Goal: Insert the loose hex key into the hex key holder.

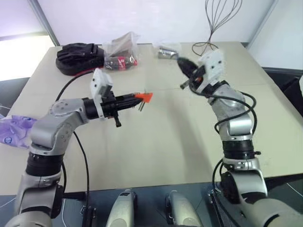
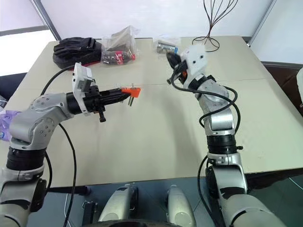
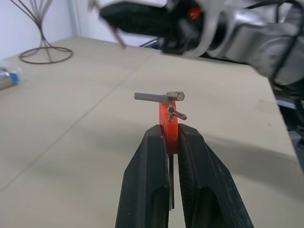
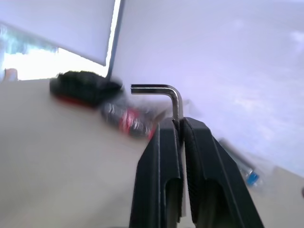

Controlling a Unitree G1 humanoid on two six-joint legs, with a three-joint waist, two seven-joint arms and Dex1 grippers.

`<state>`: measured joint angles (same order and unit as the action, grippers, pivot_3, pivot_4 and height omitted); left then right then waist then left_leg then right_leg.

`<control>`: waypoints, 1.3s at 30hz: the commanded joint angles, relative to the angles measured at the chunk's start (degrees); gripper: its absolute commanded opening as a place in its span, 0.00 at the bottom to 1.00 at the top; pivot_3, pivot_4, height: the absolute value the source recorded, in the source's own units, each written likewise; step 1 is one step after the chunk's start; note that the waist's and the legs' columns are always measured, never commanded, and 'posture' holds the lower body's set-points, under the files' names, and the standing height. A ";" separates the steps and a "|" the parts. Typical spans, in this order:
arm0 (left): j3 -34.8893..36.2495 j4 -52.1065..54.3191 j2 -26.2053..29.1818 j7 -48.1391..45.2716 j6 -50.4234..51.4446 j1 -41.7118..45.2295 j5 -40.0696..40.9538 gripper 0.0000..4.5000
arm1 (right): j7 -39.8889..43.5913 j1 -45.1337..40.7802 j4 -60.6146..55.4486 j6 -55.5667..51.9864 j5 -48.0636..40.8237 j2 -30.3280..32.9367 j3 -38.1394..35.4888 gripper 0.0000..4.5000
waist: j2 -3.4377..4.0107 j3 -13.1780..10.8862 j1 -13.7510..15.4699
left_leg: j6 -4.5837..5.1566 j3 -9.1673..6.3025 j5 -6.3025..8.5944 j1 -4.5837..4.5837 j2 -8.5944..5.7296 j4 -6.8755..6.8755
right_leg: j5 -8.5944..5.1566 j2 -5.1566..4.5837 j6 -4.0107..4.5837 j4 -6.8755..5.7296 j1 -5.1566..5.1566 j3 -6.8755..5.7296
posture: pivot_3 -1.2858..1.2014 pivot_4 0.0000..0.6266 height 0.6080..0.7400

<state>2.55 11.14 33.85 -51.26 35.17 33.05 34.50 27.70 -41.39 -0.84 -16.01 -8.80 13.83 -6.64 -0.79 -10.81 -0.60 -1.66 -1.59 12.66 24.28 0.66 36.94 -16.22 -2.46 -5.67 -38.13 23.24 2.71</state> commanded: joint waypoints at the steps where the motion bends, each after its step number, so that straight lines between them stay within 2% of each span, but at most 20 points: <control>1: 0.93 -1.12 -2.35 3.09 -5.00 2.70 -2.61 0.00 | -4.30 -0.73 -8.42 -8.63 -6.61 -1.77 -3.04 0.00 | 0.00 0.00 -0.05 | 0.00 0.00 0.00 0.01 -0.02 0.02 | 0.01 -0.01 -0.02 0.00 0.00 -0.01 | 0.52 0.24 1.00; 8: 1.55 -4.04 -7.27 6.70 -9.30 5.17 -4.06 0.00 | -7.65 -3.66 -13.96 -18.25 -15.28 -3.83 -3.70 0.00 | 0.00 0.00 -0.37 | 0.01 0.03 0.00 0.03 -0.02 -0.01 | 0.02 0.03 -0.04 0.00 0.06 0.00 | 0.52 0.24 1.00; 19: 1.38 -4.45 -13.77 9.79 -9.65 5.02 -2.60 0.00 | -8.60 -6.79 -14.90 -18.99 -20.15 -6.81 -0.05 0.00 | 0.00 0.00 -0.31 | 0.02 0.03 0.01 0.07 -0.02 -0.04 | 0.03 0.03 -0.05 0.01 0.09 -0.01 | 0.52 0.24 1.00; 39: 1.18 -3.63 -15.89 10.54 -9.06 5.25 -1.34 0.00 | -10.02 -6.10 -14.32 -17.41 -21.57 -8.56 3.08 0.00 | 0.00 0.00 -0.38 | 0.02 0.03 0.01 0.08 -0.03 -0.05 | 0.03 0.04 -0.05 0.03 0.11 -0.01 | 0.52 0.24 1.00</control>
<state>2.93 5.60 17.95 -40.90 26.21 36.84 32.04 17.79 -46.51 -13.78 -35.08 -30.50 5.52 -3.48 -0.79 -10.81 -0.98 -1.64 -1.56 12.67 24.37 0.63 36.89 -16.19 -2.42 -5.71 -38.10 23.35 2.70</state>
